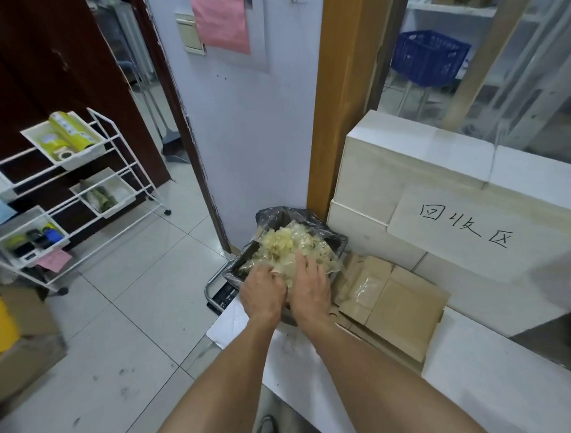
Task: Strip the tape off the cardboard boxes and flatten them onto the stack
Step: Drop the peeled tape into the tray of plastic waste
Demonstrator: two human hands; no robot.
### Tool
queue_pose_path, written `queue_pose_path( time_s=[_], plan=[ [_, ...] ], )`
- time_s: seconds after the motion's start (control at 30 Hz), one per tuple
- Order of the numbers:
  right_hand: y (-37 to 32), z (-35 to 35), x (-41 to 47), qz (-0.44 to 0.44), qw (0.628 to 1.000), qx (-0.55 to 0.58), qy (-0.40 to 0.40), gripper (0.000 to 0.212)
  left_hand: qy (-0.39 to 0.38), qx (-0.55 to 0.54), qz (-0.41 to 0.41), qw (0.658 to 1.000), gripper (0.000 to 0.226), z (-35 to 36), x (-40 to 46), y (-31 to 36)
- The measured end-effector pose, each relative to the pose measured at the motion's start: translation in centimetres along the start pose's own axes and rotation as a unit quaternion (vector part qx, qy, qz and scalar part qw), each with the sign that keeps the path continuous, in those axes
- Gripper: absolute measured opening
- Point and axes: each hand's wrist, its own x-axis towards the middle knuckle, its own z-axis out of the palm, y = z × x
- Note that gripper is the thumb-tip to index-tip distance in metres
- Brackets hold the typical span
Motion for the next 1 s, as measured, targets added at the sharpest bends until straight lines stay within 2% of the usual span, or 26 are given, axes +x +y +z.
queue_pose_path(
  time_s=[0.17, 0.23, 0.4, 0.5, 0.57, 0.63, 0.73, 0.83, 1.0],
  plan=[
    [-1.0, -0.1, 3.2, 0.048, 0.999, -0.006, -0.002, 0.050, -0.026, 0.003, 0.016, 1.000, 0.013, 0.2, 3.0, 0.6],
    [-1.4, -0.1, 4.3, 0.088, 0.996, 0.031, -0.008, 0.046, -0.040, 0.008, 0.005, 0.999, 0.016, 0.5, 4.0, 0.9],
    [-1.4, 1.0, 6.0, 0.076, 0.996, 0.024, -0.031, 0.053, -0.095, 0.046, -0.018, 0.994, 0.023, 1.1, 5.9, 0.7],
    [-2.3, 1.5, 6.7, 0.115, 0.993, 0.015, -0.016, 0.030, -0.093, 0.030, -0.031, 0.995, 0.027, 1.3, 6.1, 0.1],
    [-2.8, 1.9, 7.2, 0.106, 0.994, -0.010, -0.033, 0.019, -0.073, 0.031, 0.009, 0.997, 0.046, 1.3, 5.7, -0.4],
    [-2.9, 2.4, 7.5, 0.104, 0.994, -0.025, -0.035, 0.021, -0.042, 0.049, 0.077, 0.995, 0.052, 1.4, 5.2, -1.1],
    [-2.9, 2.7, 7.4, 0.108, 0.993, -0.025, -0.030, 0.025, -0.008, 0.089, 0.158, 0.983, 0.037, 1.6, 5.1, -2.0],
    [-2.4, 2.5, 7.0, 0.116, 0.993, -0.019, -0.025, 0.028, -0.027, 0.126, 0.229, 0.965, 0.032, 1.8, 5.1, -2.2],
    [-1.6, 1.2, 5.7, 0.107, 0.994, 0.026, -0.026, 0.048, -0.092, 0.155, 0.206, 0.962, 0.043, 2.3, 4.6, -2.0]
  ],
)
